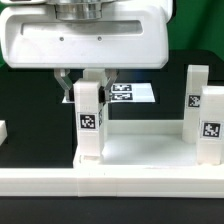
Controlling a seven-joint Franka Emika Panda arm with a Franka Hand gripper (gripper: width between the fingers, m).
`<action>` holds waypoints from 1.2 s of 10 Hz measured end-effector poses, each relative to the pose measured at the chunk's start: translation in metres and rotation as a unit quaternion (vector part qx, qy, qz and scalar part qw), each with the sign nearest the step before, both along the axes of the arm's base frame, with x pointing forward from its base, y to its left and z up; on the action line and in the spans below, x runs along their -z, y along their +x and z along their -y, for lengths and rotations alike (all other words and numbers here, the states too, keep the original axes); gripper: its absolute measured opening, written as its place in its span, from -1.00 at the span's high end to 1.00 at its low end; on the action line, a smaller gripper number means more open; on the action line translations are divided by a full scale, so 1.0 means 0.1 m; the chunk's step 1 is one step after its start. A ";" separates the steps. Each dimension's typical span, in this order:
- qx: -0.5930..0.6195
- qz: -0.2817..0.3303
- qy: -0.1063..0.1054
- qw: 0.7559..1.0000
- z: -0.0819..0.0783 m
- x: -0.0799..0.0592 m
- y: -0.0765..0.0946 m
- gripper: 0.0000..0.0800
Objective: Assemble desk
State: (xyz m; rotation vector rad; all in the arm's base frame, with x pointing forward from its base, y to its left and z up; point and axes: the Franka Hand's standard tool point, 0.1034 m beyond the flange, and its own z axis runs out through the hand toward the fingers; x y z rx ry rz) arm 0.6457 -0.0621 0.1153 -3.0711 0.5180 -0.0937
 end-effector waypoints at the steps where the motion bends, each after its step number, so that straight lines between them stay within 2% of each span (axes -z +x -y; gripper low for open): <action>1: 0.058 -0.001 0.004 0.998 0.00 0.00 0.00 0.28; 4: 0.212 -0.004 0.017 0.977 -0.01 0.01 0.00 0.28; 8: 0.392 -0.008 0.033 0.919 -0.02 0.01 0.00 0.28; 10: 0.392 -0.008 0.034 0.919 -0.02 0.02 0.00 0.26; 11: 0.345 -0.007 0.030 0.938 -0.01 0.01 0.00 -0.28; 12: 0.340 -0.007 0.031 0.940 -0.02 0.01 0.00 -0.28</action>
Offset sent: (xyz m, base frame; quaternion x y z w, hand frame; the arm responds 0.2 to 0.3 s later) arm -0.0072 0.0063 -0.0071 -0.0037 -0.0319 0.2427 0.9696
